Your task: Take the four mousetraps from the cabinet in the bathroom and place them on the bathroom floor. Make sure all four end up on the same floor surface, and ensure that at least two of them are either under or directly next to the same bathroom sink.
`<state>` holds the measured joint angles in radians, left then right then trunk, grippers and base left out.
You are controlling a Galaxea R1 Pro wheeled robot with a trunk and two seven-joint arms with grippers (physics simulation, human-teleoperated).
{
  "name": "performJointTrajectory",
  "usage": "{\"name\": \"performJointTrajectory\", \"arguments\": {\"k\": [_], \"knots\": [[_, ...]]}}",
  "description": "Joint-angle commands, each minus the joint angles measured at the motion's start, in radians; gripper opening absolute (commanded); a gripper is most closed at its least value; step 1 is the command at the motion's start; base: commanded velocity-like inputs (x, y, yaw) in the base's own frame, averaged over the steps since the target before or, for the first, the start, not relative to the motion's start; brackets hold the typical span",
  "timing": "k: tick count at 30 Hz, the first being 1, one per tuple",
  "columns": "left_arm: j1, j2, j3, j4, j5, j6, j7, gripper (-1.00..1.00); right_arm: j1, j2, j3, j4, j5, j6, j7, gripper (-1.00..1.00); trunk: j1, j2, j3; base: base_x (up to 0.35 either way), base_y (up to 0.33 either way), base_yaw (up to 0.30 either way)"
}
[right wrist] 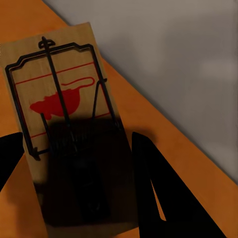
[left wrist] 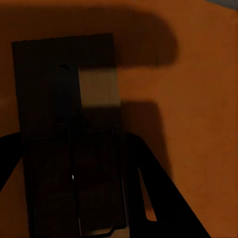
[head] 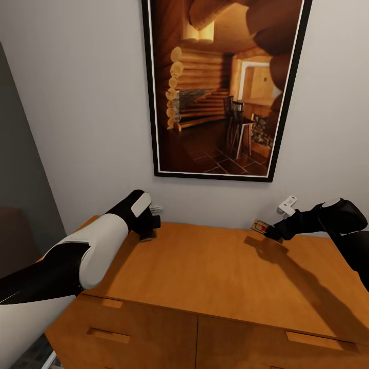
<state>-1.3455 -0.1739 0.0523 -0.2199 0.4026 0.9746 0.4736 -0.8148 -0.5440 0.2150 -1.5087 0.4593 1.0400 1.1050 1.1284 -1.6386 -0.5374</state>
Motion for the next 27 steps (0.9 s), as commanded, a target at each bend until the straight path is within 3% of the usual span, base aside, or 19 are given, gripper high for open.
{"name": "performJointTrajectory", "arguments": {"k": [1,14,17,21,27], "knots": [[0.0,-0.001,0.001,0.089,-0.01,0.007,0.008,-1.0,-0.001,-0.001,0.001,-0.001,0.009,0.007,0.008,-1.0,0.0,0.0,-0.001,0.0,0.0,0.0],[0.0,-0.001,0.001,0.077,-0.008,-0.038,0.005,-1.0,-0.001,-0.001,0.001,-0.001,0.008,0.007,0.008,-1.0,0.0,0.0,-0.001,0.0,0.0,0.0],[0.0,-0.001,-0.001,0.019,-0.006,-0.031,0.0,-1.0,-0.001,0.0,0.001,-0.001,0.008,0.007,0.008,-1.0,0.0,0.0,-0.001,0.0,0.0,0.0],[0.0,-0.001,-0.001,-0.148,0.007,0.049,-0.003,-1.0,-0.001,0.0,0.001,-0.001,0.009,0.007,0.008,-1.0,0.0,0.0,-0.001,0.0,0.0,0.0],[0.0,-0.001,0.001,-0.217,0.023,0.073,-0.004,-1.0,-0.001,0.0,0.0,-0.001,0.007,0.007,0.008,-1.0,0.0,0.0,-0.001,0.0,0.0,0.0]]}}
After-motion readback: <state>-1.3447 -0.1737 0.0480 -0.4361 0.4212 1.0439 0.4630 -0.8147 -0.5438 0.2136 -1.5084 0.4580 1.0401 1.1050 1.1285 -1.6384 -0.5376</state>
